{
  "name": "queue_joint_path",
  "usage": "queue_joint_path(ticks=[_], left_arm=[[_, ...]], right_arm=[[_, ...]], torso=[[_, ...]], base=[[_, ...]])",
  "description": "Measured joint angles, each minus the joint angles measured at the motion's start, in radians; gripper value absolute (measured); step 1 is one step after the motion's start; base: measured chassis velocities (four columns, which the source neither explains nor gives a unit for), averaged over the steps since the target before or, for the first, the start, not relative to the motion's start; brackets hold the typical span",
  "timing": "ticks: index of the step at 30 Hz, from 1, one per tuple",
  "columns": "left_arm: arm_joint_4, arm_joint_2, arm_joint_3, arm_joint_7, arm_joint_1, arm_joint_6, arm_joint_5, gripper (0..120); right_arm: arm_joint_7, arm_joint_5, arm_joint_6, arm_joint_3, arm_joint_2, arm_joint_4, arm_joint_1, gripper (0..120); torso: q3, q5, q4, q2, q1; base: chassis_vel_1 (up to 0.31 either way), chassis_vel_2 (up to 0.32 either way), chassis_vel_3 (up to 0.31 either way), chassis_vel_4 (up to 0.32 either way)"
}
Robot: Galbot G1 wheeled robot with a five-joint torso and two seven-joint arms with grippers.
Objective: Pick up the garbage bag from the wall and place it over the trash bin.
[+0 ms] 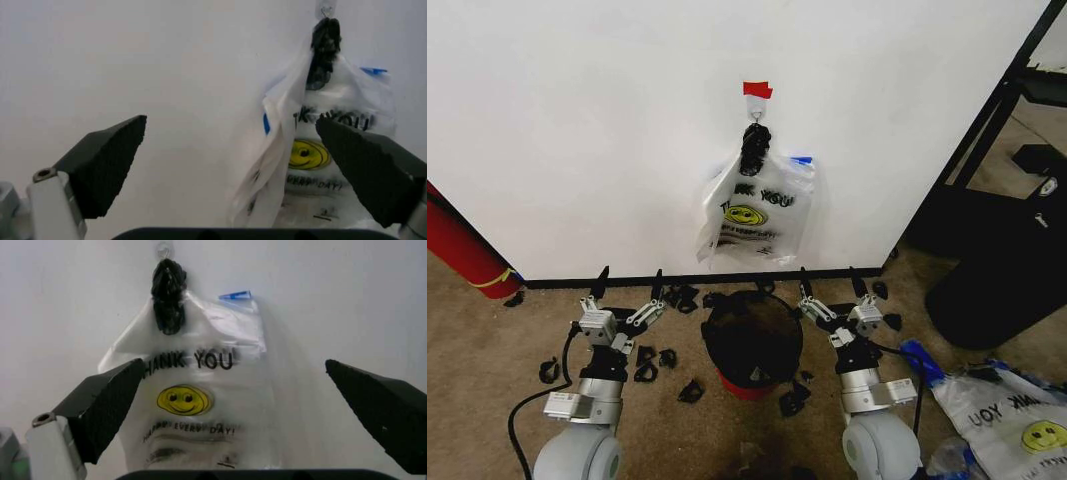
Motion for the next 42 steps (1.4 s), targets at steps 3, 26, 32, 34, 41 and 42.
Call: queue_joint_path(ticks=[3,26,32,34,41,42], left_arm=[[0.001,-0.001,0.004,0.001,-0.001,0.0,0.009,100],[0.059,-0.015,0.005,0.002,0.011,-0.033,0.076,100],[0.071,-0.019,0.006,0.001,0.008,-0.038,0.08,100],[0.074,-0.021,0.008,0.001,0.006,-0.038,0.083,100],[0.084,-0.025,0.015,0.001,-0.006,-0.038,0.09,100],[0.084,-0.025,0.015,0.001,-0.006,-0.038,0.09,100]], right_arm=[[0.0,0.03,-0.013,-0.007,-0.014,-0.012,0.022,100],[-0.269,0.877,0.018,-0.189,0.093,-0.653,0.727,100],[-0.299,0.855,0.021,-0.183,0.093,-0.715,0.781,100],[-0.308,0.847,0.021,-0.179,0.093,-0.73,0.794,99],[-0.33,0.822,0.021,-0.153,0.096,-0.767,0.823,91],[-0.33,0.822,0.021,-0.153,0.096,-0.767,0.823,91]], torso=[[0.0,0.0,-0.0002,0.0,0.0],[0.0,-0.0001,0.0002,0.0,0.0],[0.0,0.0,0.0,0.0,0.0],[0.0,0.0,0.0,0.0,0.0],[0.0,0.0,-0.0001,0.0,0.0],[0.0,0.0,-0.0001,0.0,0.0]], base=[[0.0,0.0,0.0,0.0],[0.0,0.0,0.0,0.0],[0.0,0.0,0.0,0.0],[0.0,0.0,0.0,0.0],[0.0,0.0,0.0,0.0],[0.0,0.0,0.0,0.0]])
